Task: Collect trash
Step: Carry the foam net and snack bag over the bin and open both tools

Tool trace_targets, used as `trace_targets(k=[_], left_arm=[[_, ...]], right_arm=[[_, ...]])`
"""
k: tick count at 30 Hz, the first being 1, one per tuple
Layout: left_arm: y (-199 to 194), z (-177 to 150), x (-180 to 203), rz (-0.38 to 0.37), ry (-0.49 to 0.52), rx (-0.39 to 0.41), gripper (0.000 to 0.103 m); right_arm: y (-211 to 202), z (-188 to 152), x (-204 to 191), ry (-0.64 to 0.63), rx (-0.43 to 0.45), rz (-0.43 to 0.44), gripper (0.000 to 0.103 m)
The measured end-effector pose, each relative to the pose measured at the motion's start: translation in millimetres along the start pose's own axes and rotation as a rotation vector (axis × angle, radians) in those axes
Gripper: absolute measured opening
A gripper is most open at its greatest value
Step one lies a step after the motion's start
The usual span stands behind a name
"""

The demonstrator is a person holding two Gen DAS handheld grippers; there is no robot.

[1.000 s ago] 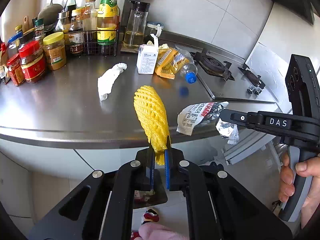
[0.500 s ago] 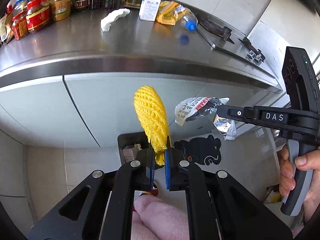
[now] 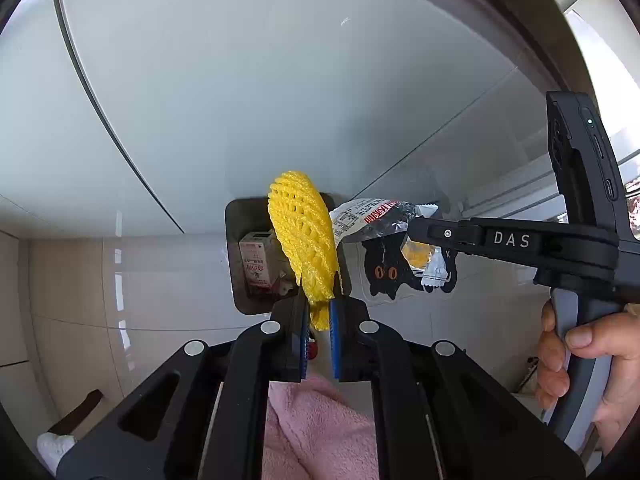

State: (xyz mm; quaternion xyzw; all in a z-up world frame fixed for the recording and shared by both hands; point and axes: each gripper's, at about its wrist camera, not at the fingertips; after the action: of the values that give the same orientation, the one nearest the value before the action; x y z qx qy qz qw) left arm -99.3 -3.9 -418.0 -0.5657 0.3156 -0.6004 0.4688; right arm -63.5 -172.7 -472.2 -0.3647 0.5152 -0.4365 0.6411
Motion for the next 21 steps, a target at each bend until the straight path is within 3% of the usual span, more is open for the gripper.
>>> trace_targets(k=[7, 12, 15, 18, 19, 21], left_arm=[[70.9, 9.1, -23.9, 0.01, -0.024, -0.063, 0.007], [98.4, 16.3, -31.0, 0.016, -0.029, -0.07, 0.009], [103.2, 19.3, -35.3, 0.008, -0.04, -0.068, 0.026], [104.6, 20.2, -35.6, 0.009, -0.038, -0.064, 0.05], [105.2, 20.9, -35.1, 0.009, -0.037, -0.065, 0.054], [105.0, 20.6, -33.2, 0.012, -0.03, -0.067, 0.059]], right_arm=[[65.3, 11.8, 19.3, 0.024, -0.045, 0.004, 0.002], [90.5, 19.0, 28.6, 0.04, -0.055, 0.004, 0.006], [96.3, 24.4, 34.9, 0.075, -0.058, 0.018, 0.006], [98.3, 28.7, 38.0, 0.095, -0.063, 0.017, 0.007], [98.3, 29.9, 39.0, 0.103, -0.065, 0.013, 0.011], [96.9, 32.0, 40.2, 0.119, -0.052, 0.013, 0.058]])
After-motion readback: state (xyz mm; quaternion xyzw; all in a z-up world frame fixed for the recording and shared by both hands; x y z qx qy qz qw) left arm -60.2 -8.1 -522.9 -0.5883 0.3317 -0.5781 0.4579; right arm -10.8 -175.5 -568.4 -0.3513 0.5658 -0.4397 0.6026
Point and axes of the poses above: each gripper's, at about its wrist camera, not at the fingertips, and y roughly the way its jaws point, x to its right, z to its top, and after that the axes turned 15 degrees about -y, right-handed
